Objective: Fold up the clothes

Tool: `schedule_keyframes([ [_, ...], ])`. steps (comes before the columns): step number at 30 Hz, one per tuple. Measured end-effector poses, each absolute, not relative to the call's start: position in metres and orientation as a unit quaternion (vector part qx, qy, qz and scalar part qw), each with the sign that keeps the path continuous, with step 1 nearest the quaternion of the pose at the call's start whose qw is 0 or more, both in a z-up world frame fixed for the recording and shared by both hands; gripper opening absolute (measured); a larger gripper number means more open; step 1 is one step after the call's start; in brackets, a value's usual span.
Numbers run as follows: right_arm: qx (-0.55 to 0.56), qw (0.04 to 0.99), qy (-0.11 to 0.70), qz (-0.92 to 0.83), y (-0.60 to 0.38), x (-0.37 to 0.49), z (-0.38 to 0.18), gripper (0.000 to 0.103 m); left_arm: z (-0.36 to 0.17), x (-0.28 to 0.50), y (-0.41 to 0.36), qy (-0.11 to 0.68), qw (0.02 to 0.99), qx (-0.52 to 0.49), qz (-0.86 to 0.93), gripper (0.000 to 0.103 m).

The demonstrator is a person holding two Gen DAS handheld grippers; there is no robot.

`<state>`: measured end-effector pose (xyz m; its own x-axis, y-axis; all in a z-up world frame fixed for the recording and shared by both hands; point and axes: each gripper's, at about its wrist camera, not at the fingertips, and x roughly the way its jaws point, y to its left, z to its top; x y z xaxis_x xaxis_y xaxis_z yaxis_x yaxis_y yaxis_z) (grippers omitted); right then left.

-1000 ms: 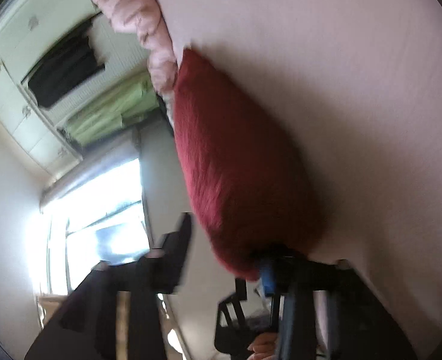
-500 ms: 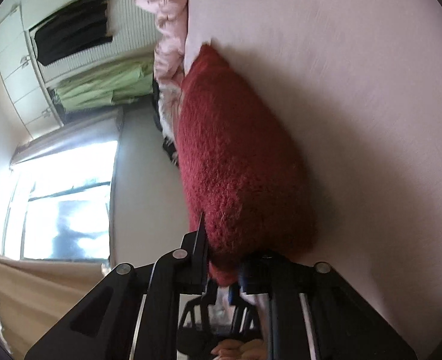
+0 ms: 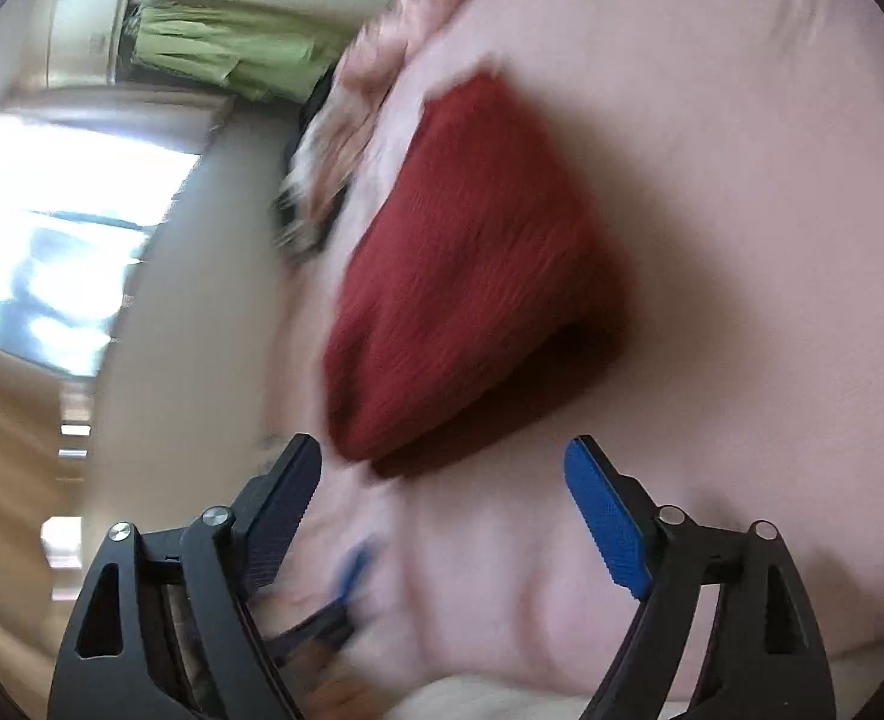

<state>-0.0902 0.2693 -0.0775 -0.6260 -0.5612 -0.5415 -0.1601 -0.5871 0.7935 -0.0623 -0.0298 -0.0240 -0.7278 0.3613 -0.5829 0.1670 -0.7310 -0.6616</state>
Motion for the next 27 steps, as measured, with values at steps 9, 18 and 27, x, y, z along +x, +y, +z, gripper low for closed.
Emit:
schedule_keyframes([
  [9, 0.426, 0.019, -0.083, -0.901, 0.224, -0.053, -0.02, 0.088, 0.017, -0.037, 0.027, -0.073, 0.015, -0.382, 0.921, 0.103],
  [18, 0.431, 0.022, -0.076, -0.899, 0.218, -0.034, -0.036, 0.092, 0.01, -0.03, 0.015, -0.094, -0.013, -0.395, 0.914, 0.103],
  [27, 0.421, 0.027, -0.062, -0.905, 0.207, -0.034, -0.032, 0.092, 0.012, -0.027, 0.028, -0.06, -0.027, -0.387, 0.92, 0.103],
])
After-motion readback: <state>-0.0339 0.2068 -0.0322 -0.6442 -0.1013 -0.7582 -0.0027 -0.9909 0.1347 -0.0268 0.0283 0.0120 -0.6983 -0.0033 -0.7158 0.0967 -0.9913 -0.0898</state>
